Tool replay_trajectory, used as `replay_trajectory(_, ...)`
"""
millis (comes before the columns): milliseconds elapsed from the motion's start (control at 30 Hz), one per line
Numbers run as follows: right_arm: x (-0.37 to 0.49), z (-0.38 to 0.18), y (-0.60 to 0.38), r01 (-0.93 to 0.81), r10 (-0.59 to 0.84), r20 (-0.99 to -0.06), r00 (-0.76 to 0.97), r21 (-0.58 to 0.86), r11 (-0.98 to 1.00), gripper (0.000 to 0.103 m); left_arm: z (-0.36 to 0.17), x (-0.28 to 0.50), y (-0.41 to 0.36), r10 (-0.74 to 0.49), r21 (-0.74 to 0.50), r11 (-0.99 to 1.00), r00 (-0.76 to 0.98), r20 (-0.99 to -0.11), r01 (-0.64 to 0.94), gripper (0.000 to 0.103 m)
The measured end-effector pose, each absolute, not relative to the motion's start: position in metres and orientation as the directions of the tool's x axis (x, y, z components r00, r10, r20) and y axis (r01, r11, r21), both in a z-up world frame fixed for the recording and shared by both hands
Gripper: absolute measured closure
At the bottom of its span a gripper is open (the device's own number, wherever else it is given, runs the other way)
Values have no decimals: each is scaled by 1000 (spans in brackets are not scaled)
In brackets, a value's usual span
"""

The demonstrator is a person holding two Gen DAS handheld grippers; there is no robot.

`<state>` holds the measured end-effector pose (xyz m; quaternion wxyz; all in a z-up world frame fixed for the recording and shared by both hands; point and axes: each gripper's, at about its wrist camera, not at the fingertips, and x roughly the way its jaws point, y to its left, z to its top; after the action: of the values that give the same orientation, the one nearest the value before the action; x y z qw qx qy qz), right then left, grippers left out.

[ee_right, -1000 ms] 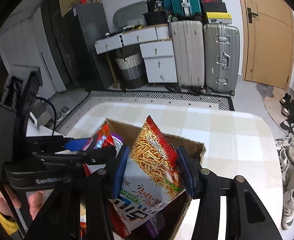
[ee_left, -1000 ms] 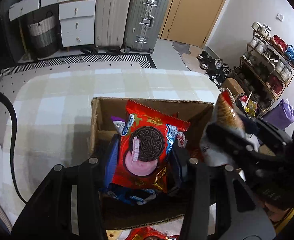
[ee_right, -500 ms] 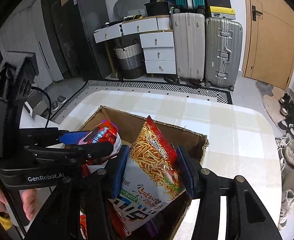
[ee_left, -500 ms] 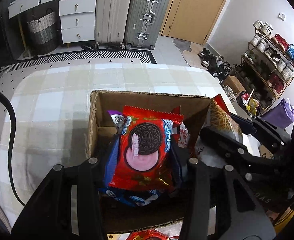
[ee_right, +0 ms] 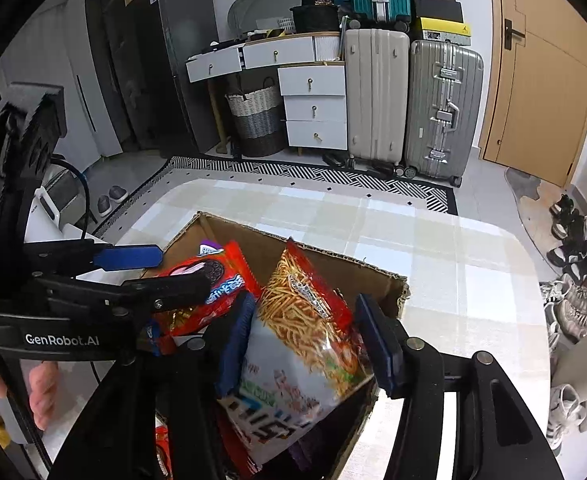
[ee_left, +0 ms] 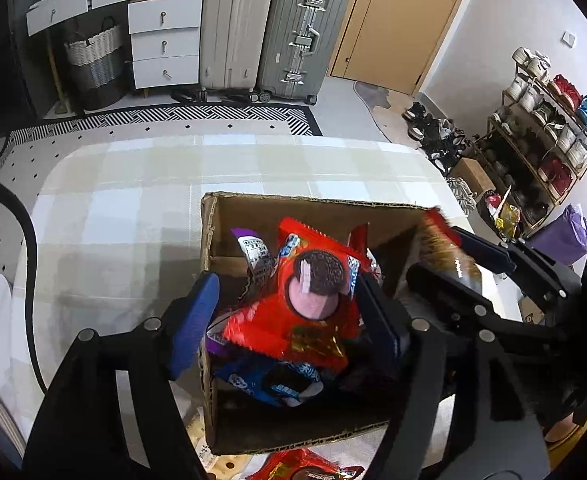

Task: Organize snacks
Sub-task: 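Open both tools to release the snacks into the SF box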

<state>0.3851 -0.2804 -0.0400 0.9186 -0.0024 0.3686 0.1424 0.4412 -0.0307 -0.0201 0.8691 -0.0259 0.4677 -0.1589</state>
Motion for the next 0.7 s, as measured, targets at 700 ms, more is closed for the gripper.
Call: replay_trajectory(700, 340, 1, -294, -210, 236, -563, 792, 113, 971, 18, 17, 405, 1, -314, -237, 949, 587, -746, 206, 1)
